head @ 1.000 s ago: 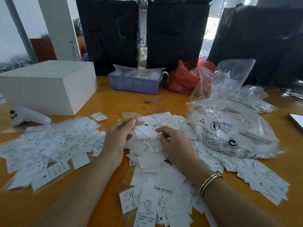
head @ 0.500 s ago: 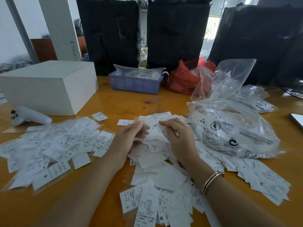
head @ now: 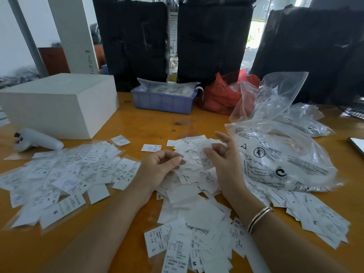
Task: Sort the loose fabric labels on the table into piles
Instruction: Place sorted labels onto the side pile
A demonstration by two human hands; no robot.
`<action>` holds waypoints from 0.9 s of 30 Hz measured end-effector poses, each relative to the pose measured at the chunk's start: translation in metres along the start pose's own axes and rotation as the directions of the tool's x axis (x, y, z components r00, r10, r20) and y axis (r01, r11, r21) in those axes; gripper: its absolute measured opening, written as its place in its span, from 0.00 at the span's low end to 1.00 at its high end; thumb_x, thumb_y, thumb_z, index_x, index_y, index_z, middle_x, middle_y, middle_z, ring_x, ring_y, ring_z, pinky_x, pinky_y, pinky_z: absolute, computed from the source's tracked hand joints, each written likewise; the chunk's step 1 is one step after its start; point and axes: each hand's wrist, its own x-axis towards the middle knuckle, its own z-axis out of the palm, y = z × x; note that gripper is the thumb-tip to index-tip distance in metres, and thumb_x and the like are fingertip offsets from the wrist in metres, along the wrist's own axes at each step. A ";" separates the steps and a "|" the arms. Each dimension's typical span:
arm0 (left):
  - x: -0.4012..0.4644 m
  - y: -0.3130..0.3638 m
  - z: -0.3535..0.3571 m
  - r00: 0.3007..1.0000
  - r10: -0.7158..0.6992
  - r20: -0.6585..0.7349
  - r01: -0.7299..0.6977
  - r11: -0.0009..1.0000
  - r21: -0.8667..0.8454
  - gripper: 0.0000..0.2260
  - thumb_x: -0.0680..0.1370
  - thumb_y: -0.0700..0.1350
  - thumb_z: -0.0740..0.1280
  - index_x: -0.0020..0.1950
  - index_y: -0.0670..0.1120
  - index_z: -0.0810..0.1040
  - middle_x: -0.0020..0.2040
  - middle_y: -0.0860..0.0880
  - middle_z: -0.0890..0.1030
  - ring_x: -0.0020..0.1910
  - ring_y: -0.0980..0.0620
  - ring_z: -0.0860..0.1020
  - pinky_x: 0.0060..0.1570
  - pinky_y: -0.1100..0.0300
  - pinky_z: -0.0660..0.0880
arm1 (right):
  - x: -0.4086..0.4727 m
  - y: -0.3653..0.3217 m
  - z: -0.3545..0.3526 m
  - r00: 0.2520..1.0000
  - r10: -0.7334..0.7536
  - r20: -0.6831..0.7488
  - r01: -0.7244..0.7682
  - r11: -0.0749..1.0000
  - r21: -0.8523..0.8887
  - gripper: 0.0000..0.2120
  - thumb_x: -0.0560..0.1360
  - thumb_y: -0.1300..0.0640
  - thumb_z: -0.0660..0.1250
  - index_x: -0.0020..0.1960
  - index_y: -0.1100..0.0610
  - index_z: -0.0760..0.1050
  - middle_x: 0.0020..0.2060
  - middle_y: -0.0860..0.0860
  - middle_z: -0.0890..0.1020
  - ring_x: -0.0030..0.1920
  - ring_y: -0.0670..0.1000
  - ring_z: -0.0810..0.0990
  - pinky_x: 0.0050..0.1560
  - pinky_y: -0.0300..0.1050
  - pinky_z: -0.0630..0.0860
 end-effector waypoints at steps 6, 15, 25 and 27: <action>0.000 0.001 0.001 1.000 -0.005 -0.012 0.004 1.000 -0.031 0.06 0.71 0.41 0.73 0.46 0.48 0.81 0.42 0.54 0.85 0.38 0.62 0.81 0.33 0.72 0.73 | -0.001 -0.003 0.004 0.997 0.019 0.080 -0.028 0.994 0.103 0.11 0.73 0.66 0.69 0.49 0.52 0.77 0.35 0.45 0.83 0.38 0.42 0.81 0.38 0.32 0.76; 0.000 0.001 0.000 0.994 0.098 0.042 -0.104 0.982 0.156 0.06 0.71 0.44 0.74 0.46 0.53 0.81 0.42 0.59 0.83 0.44 0.64 0.80 0.39 0.73 0.74 | -0.004 -0.004 0.003 0.976 -0.110 0.190 0.115 0.993 -0.017 0.17 0.74 0.66 0.67 0.45 0.44 0.82 0.39 0.40 0.84 0.40 0.37 0.79 0.41 0.29 0.73; -0.002 0.002 0.002 0.977 0.199 0.073 -0.211 0.940 0.270 0.06 0.72 0.44 0.73 0.41 0.56 0.80 0.39 0.53 0.83 0.38 0.63 0.79 0.37 0.75 0.71 | -0.007 0.002 0.005 0.912 -0.228 0.342 0.312 0.925 -0.215 0.12 0.74 0.68 0.67 0.52 0.55 0.81 0.38 0.45 0.79 0.40 0.42 0.77 0.42 0.32 0.72; -0.002 0.002 0.001 0.980 0.186 0.067 -0.196 0.953 0.231 0.05 0.74 0.43 0.71 0.42 0.54 0.81 0.38 0.54 0.83 0.37 0.63 0.80 0.37 0.75 0.72 | -0.007 0.002 0.005 0.913 -0.210 0.351 0.299 0.927 -0.224 0.12 0.75 0.69 0.65 0.52 0.56 0.82 0.39 0.47 0.79 0.41 0.46 0.77 0.42 0.36 0.73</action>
